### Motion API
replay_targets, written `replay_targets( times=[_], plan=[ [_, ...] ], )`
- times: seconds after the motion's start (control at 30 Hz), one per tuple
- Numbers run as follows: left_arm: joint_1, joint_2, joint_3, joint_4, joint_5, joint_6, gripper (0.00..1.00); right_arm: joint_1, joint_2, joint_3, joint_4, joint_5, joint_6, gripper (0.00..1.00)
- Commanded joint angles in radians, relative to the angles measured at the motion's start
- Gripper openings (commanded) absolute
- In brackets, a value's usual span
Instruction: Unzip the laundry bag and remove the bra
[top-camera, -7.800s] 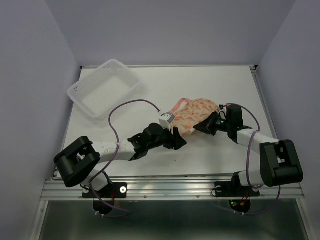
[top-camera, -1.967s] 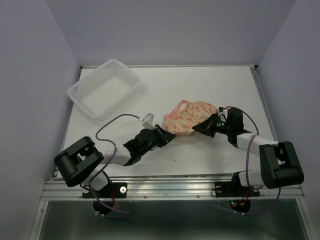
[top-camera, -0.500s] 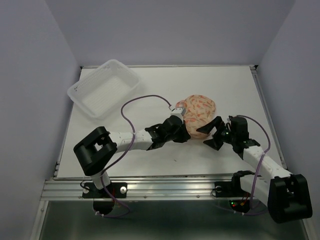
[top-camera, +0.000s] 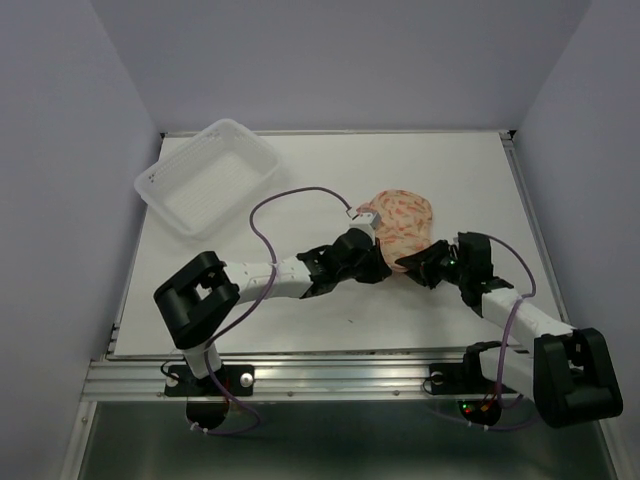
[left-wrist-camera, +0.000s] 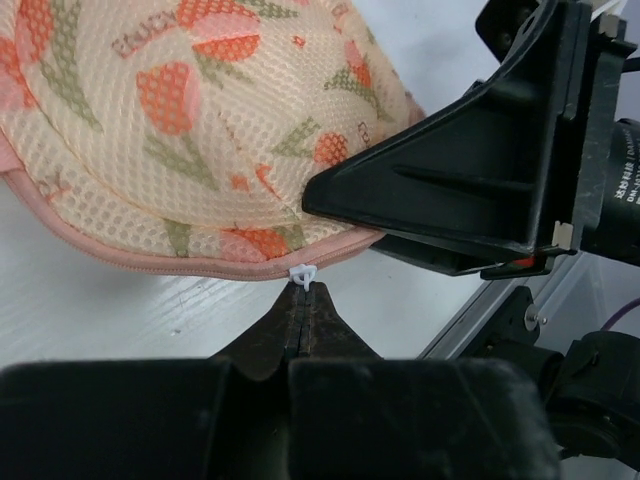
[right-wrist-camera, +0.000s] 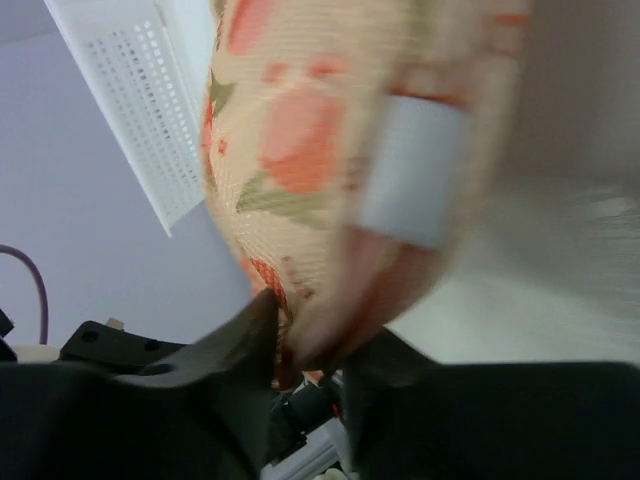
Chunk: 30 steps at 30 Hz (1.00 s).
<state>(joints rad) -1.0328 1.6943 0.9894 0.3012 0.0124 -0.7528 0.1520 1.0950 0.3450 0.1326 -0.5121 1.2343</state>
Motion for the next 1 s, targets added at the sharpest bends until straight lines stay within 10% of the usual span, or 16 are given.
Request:
replay_targets(
  times=[0.0,0.1,0.87,0.97],
  plan=[
    [-0.009,-0.022,0.008,0.033,0.001,0.012,0.00,0.006,0.005,0.006,0.075,0.035,0.013,0.25],
    [0.003,-0.048,-0.030,0.013,-0.038,0.020,0.00,0.006,0.005,0.006,0.056,0.035,0.001,0.01],
    [0.180,-0.363,-0.391,-0.014,-0.109,0.113,0.00,-0.164,0.316,0.322,-0.203,-0.391,-0.438,0.01],
    [0.178,-0.447,-0.435,-0.019,-0.111,0.107,0.00,-0.164,0.362,0.391,-0.229,-0.370,-0.469,0.30]
  ],
)
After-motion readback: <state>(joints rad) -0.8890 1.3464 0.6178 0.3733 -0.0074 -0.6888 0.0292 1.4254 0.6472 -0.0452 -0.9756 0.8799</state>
